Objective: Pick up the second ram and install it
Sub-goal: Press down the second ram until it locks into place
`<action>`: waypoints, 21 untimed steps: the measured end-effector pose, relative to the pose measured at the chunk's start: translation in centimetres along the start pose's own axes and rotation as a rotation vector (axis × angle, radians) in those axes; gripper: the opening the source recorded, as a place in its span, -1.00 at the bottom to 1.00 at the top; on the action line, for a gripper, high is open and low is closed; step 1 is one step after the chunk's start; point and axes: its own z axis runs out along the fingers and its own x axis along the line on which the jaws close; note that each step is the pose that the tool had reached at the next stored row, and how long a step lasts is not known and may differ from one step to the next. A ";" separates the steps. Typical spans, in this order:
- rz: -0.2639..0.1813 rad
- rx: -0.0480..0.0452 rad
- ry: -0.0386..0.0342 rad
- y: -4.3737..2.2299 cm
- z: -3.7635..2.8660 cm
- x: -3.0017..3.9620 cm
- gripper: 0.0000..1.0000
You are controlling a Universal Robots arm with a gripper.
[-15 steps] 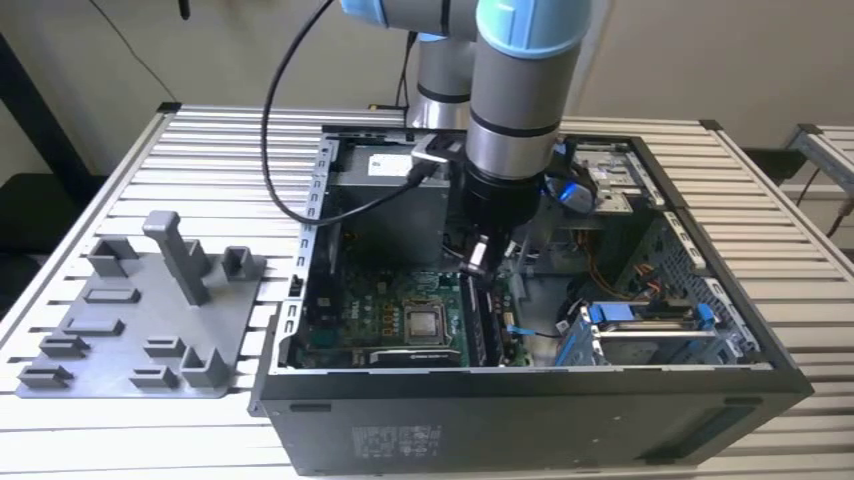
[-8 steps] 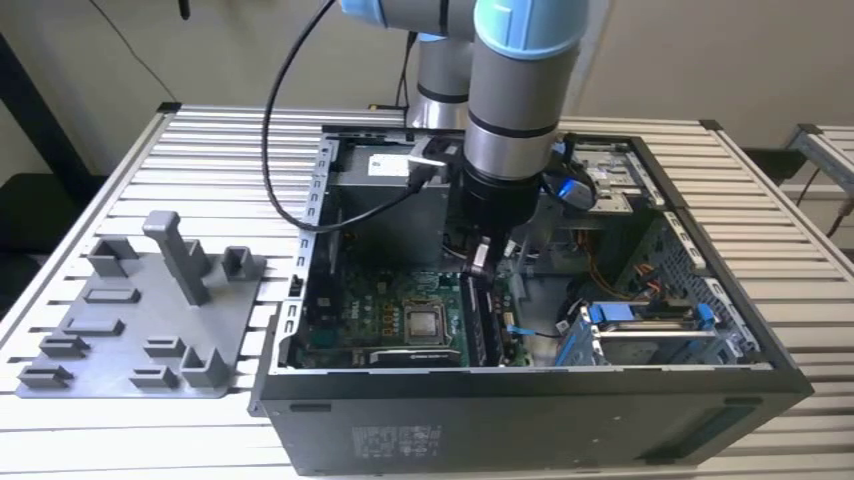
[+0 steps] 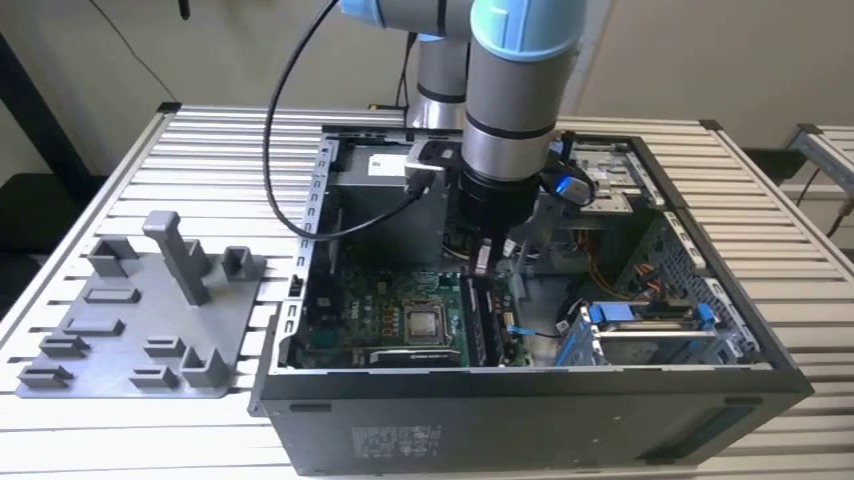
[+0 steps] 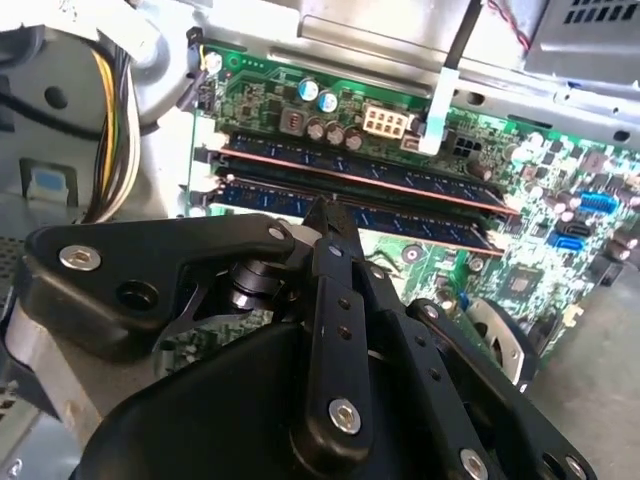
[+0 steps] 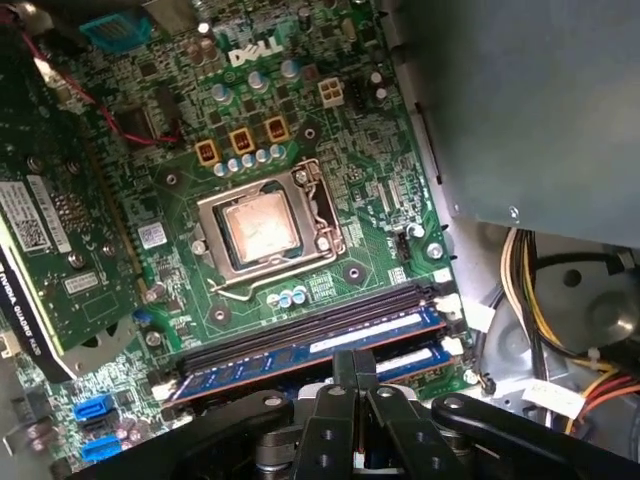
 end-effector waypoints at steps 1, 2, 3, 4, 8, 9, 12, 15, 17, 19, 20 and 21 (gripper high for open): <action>-0.014 0.0001 -0.0007 0.01 0.01 0.00 -0.79; -0.028 0.0001 -0.0015 0.03 0.03 0.01 -0.79; -0.041 0.0001 -0.0022 0.05 0.05 0.02 -0.79; -0.055 0.0002 -0.0028 0.07 0.06 0.02 -0.79; -0.113 0.0003 -0.0058 0.14 0.15 0.05 -0.79; -0.128 0.0004 -0.0064 0.16 0.18 0.05 -0.79; -0.171 0.0005 -0.0086 0.21 0.28 0.06 -0.79; -0.209 0.0006 -0.0106 0.26 0.34 0.08 -0.79; -0.227 -0.0015 -0.0118 0.28 0.38 0.08 -0.79; -0.245 -0.0086 -0.0116 0.28 0.39 0.08 -0.79; -0.253 -0.0126 -0.0114 0.28 0.39 0.09 -0.79; -0.262 -0.0156 -0.0116 0.28 0.40 0.08 -0.79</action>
